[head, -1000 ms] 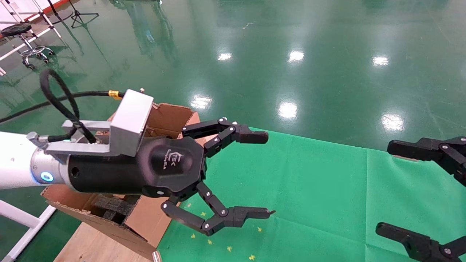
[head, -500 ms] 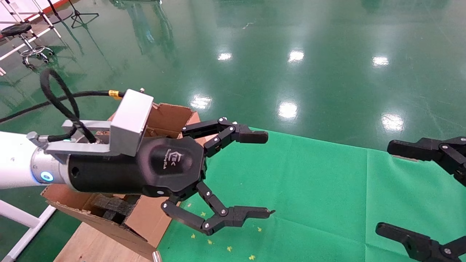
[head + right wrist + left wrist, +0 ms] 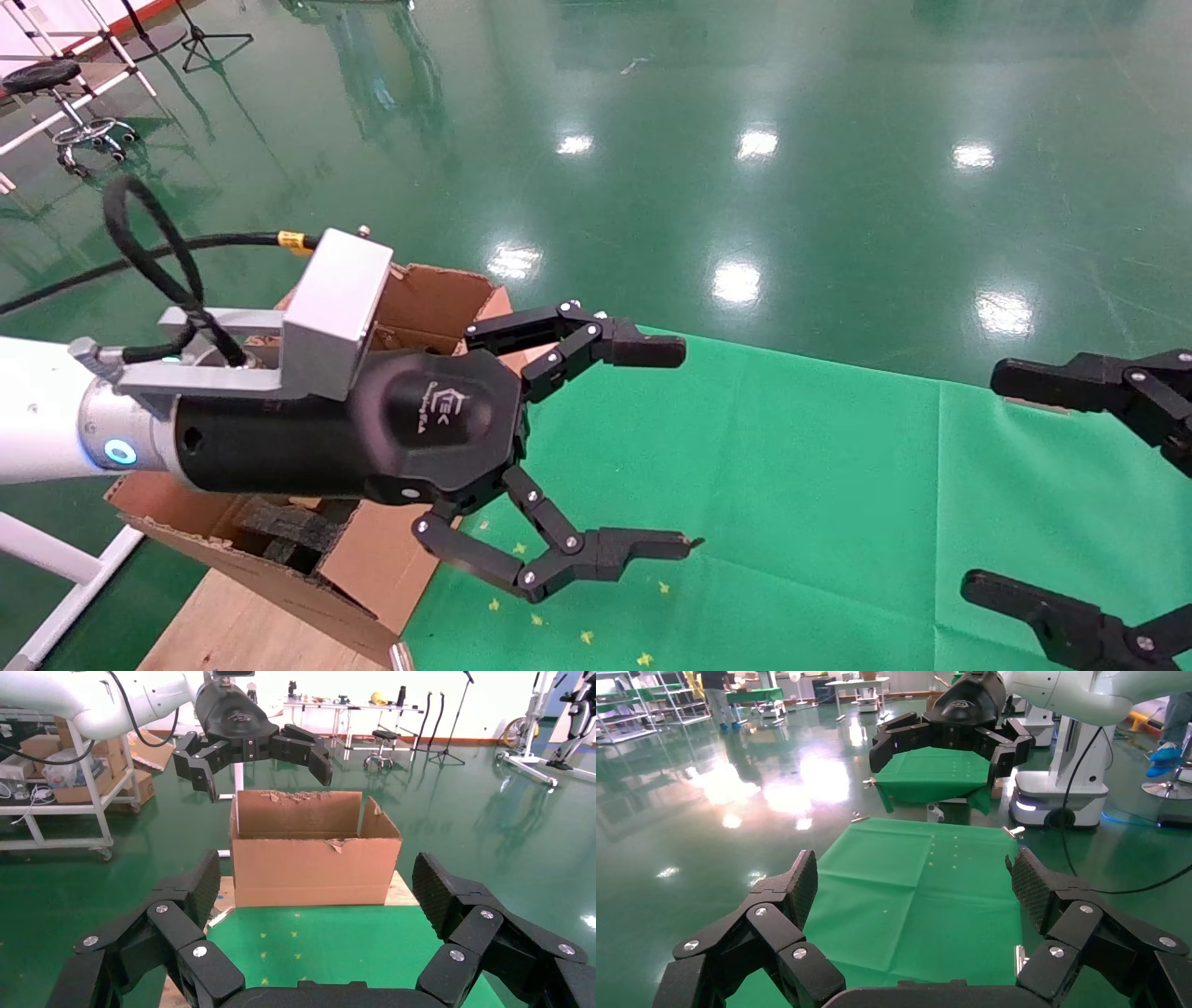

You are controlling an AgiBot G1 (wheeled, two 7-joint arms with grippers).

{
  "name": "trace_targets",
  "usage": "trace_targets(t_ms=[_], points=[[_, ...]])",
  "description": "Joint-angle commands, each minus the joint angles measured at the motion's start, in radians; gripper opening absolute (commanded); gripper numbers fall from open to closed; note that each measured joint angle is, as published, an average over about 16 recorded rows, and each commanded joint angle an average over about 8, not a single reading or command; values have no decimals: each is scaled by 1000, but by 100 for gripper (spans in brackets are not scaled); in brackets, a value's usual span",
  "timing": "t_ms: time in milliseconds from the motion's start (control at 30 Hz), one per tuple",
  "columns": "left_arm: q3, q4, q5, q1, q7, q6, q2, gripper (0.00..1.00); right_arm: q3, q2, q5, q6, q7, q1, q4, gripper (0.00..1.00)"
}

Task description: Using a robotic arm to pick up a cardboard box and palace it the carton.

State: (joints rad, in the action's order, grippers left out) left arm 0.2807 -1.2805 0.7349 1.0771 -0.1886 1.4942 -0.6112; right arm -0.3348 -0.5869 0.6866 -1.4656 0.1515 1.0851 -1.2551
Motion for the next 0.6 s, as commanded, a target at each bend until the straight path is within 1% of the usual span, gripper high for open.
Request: trace_targets(t_ms=[33, 600], points=[[0, 0, 0, 0, 0, 0, 0, 100, 0, 0, 0, 0, 0, 0, 0, 100], [0, 0, 0, 0, 0, 0, 0, 100, 0, 0, 0, 0, 0, 0, 0, 100]])
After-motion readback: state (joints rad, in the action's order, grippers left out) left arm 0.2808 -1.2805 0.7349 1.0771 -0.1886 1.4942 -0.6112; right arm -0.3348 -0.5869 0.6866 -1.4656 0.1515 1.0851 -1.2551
